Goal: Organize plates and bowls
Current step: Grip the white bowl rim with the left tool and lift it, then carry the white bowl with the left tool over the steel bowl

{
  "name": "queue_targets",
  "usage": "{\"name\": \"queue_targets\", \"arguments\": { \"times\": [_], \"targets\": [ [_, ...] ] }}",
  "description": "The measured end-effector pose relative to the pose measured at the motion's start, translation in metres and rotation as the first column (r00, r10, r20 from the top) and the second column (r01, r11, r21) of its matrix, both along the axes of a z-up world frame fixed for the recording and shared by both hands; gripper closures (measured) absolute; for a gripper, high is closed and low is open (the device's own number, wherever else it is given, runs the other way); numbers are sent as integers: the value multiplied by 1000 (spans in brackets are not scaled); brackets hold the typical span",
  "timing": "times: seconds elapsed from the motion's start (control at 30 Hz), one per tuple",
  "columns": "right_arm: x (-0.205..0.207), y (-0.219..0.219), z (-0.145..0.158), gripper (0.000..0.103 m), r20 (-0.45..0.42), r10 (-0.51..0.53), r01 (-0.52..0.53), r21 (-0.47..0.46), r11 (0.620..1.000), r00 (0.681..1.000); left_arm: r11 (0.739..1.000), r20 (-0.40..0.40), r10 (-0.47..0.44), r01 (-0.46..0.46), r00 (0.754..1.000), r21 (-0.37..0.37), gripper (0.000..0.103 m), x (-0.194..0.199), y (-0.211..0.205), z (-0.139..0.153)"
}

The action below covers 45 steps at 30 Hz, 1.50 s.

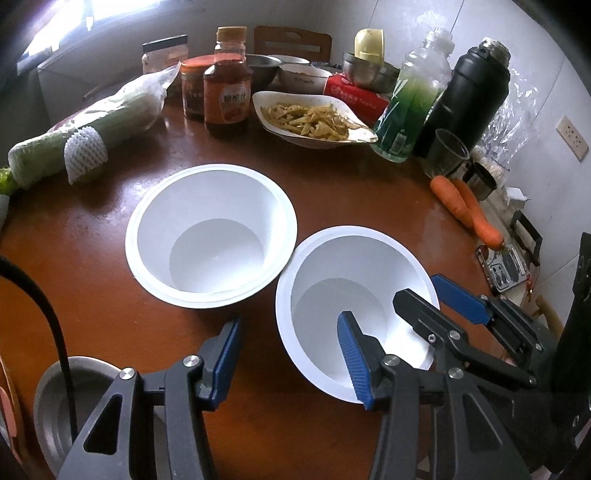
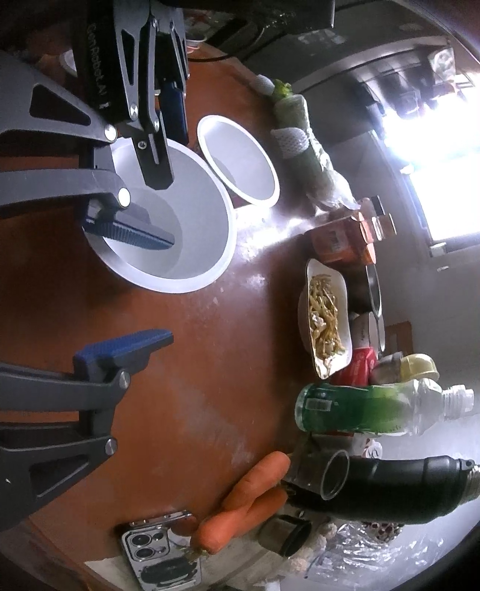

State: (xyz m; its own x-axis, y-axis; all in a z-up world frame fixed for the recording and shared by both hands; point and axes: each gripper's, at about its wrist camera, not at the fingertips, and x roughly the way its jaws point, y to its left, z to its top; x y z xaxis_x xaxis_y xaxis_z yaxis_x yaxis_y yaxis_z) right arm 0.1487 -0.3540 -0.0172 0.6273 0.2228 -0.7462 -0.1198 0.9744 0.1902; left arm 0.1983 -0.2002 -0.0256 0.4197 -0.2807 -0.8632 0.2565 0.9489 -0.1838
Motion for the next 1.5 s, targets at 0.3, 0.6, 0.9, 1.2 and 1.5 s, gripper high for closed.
{"name": "queue_targets", "arguments": {
  "times": [0.3, 0.6, 0.9, 1.2, 1.5],
  "targets": [
    [0, 10, -3, 72, -15, 44, -44, 9, 999, 999, 1000, -21, -18, 17, 1000, -8, 75, -1, -3, -7],
    [-6, 18, 6, 76, -3, 56, -56, 20, 998, 998, 1000, 8, -30, 30, 1000, -6, 78, -11, 0, 0],
    [-21, 33, 30, 76, 47, 75, -75, 3, 997, 996, 999, 63, -10, 12, 998, -30, 78, -29, 20, 23],
    [-33, 63, 52, 76, 95, 128, -129, 1, 992, 987, 999, 125, 33, -28, 992, -40, 78, -50, 55, 46],
    [-42, 107, 72, 76, 136, 200, -200, -14, 980, 970, 996, 181, 83, -78, 980, -38, 78, -70, 100, 66]
  ]
}}
